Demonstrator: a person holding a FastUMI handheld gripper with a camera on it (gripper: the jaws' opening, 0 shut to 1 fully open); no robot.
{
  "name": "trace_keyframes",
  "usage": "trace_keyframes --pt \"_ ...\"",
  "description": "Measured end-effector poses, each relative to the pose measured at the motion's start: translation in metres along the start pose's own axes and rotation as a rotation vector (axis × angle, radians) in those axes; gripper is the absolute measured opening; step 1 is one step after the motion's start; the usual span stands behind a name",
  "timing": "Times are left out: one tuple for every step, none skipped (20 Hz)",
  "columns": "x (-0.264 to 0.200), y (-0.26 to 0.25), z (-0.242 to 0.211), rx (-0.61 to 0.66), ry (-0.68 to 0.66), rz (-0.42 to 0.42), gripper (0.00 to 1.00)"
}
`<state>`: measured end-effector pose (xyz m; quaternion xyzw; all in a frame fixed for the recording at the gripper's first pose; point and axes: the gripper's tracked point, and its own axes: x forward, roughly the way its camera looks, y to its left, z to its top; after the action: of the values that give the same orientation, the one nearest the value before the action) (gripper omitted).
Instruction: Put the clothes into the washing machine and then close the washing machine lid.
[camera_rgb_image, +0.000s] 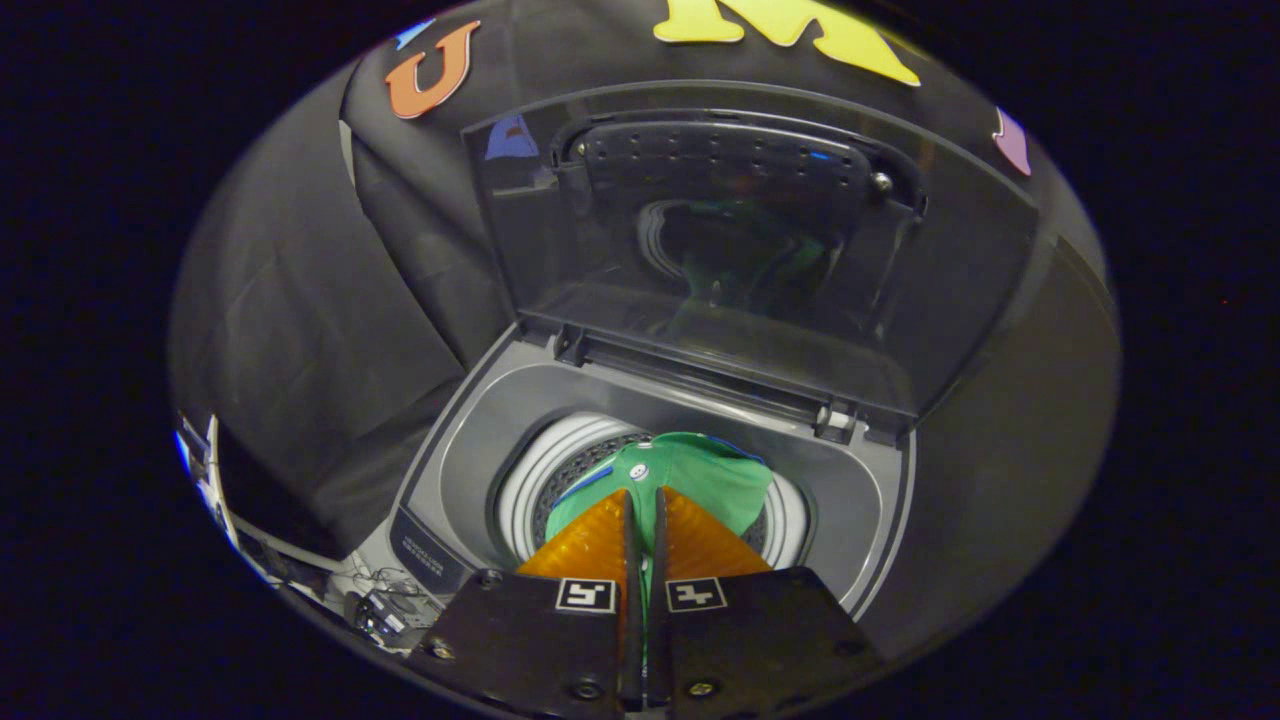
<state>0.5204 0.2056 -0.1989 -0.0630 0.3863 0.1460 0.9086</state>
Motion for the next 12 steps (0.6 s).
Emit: trace_keyframes --pt "0.000 0.001 0.000 -0.001 -0.001 0.002 0.05" --pt "0.000 0.001 0.000 -0.003 -0.004 0.002 0.05" --pt "0.000 0.001 -0.001 -0.008 -0.004 0.002 0.05" --pt "-0.001 0.002 -0.002 -0.012 -0.004 0.002 0.05" --pt "-0.001 0.003 -0.001 -0.013 -0.009 0.001 0.05" --pt "0.000 0.004 -0.001 -0.014 -0.015 0.001 0.05" --pt "0.002 0.001 -0.001 -0.013 -0.018 -0.013 0.05" --pt "0.003 0.006 -0.009 -0.003 0.002 -0.007 0.30" --pt "0.005 0.002 -0.015 -0.011 0.022 -0.015 0.54" --pt "0.003 0.003 -0.010 -0.019 0.020 -0.021 0.79" --pt "0.006 0.000 -0.010 -0.027 0.004 -0.037 1.00" --pt "0.003 0.003 -0.006 -0.033 -0.003 -0.041 1.00"
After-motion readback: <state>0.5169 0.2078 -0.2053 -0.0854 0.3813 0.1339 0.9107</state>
